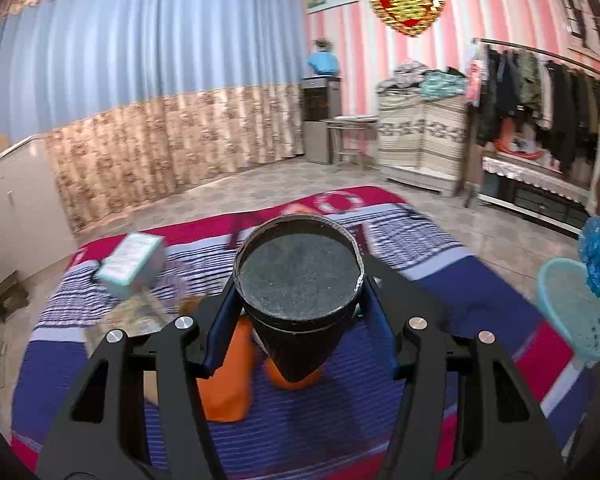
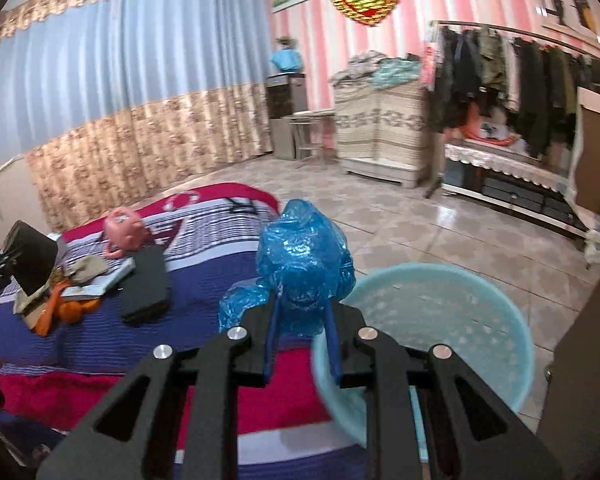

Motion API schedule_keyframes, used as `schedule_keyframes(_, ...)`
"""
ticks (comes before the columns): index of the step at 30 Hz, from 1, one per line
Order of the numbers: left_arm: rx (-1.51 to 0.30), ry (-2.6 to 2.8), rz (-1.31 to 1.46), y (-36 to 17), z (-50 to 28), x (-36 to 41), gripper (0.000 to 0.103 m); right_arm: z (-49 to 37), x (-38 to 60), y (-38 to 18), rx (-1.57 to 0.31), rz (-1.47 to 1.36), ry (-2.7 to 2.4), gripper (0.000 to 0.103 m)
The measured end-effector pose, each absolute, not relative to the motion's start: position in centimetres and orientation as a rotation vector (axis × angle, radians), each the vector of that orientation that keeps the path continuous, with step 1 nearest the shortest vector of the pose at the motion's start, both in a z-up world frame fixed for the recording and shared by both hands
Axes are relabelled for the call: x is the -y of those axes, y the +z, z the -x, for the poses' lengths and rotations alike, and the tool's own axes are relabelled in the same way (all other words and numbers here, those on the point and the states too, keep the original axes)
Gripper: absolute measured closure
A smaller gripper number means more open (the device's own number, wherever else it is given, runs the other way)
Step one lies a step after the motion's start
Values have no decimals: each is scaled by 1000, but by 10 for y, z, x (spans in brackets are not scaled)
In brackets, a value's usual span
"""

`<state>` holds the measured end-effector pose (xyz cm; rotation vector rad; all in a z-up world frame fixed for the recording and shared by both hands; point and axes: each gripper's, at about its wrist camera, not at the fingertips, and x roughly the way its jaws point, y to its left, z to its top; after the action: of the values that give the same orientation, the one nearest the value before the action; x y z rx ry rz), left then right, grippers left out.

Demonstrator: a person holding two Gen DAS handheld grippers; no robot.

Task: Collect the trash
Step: 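Grasp the black cup with the left tool while the right tool carries the bag, then drop the black cup and blue bag into the blue basket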

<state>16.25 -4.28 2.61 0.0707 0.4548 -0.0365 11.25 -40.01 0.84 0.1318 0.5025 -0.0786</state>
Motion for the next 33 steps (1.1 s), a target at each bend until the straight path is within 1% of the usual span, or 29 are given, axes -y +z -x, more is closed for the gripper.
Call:
schedule_keyframes(8,-458,-192,-86,26,-161,125,46,-104,455,2,-506,-153,-218,82)
schedule_keyframes(18,-463,-355,-143,12,-157,220,46,-98,510,-12,-542,-166,-340,82)
schedule_keyframes(23,-510,-412,-121,6,-166,251,46,-95,525,-16,-546,-195,-358,82)
schedule_keyframes(33,-537,-553,-151,-11,-172,331,46,-100,541,-30,-583,-220,-382,82)
